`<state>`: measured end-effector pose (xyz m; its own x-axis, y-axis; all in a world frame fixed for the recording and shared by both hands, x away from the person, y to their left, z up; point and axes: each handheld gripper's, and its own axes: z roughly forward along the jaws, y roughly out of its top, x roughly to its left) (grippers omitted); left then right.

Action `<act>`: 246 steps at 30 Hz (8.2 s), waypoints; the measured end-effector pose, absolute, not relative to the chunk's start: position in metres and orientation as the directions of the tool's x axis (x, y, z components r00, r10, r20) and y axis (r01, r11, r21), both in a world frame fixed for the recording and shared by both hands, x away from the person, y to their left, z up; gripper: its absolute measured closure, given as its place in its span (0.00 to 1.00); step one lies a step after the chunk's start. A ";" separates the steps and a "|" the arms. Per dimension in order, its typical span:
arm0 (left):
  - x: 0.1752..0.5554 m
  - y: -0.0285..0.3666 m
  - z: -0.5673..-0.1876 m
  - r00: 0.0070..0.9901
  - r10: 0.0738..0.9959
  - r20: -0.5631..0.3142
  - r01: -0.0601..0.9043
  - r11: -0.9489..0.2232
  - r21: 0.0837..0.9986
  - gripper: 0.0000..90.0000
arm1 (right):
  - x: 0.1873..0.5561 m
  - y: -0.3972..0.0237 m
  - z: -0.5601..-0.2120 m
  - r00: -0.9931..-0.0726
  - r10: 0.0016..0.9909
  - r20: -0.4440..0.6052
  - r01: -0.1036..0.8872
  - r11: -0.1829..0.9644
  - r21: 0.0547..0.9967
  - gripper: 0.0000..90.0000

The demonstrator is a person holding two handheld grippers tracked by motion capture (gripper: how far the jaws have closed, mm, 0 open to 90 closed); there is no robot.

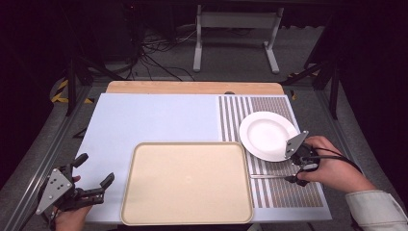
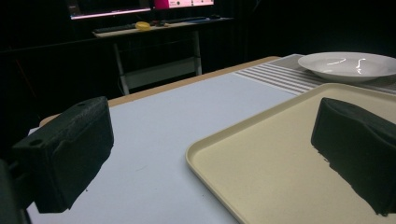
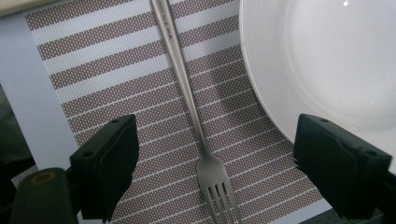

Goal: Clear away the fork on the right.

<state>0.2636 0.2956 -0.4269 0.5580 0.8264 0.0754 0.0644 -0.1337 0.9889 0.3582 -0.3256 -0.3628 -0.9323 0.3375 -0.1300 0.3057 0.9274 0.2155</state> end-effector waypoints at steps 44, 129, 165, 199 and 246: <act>0.264 0.295 -0.427 0.560 0.825 0.075 0.068 -0.136 0.988 0.00 | 0.367 -0.329 -0.417 -0.959 0.283 -0.021 0.274 0.943 0.190 0.48; 0.265 0.296 -0.427 0.567 0.821 0.072 0.072 -0.137 0.988 0.00 | 0.368 -0.291 -0.327 -0.986 0.078 -0.146 0.037 0.963 0.266 0.96; 0.265 0.297 -0.427 0.565 0.823 0.066 0.072 -0.129 0.989 0.00 | 0.417 -0.182 -0.324 -0.984 -0.083 -0.159 -0.131 0.939 0.317 0.96; 0.265 0.298 -0.426 0.569 0.819 0.073 0.066 -0.134 0.989 0.00 | 0.440 -0.137 -0.366 -0.987 -0.130 -0.095 -0.154 0.934 0.323 0.96; 0.265 0.298 -0.426 0.573 0.816 0.069 0.072 -0.134 0.988 0.00 | 0.445 -0.126 -0.416 -0.989 -0.146 0.033 -0.135 0.964 0.229 0.96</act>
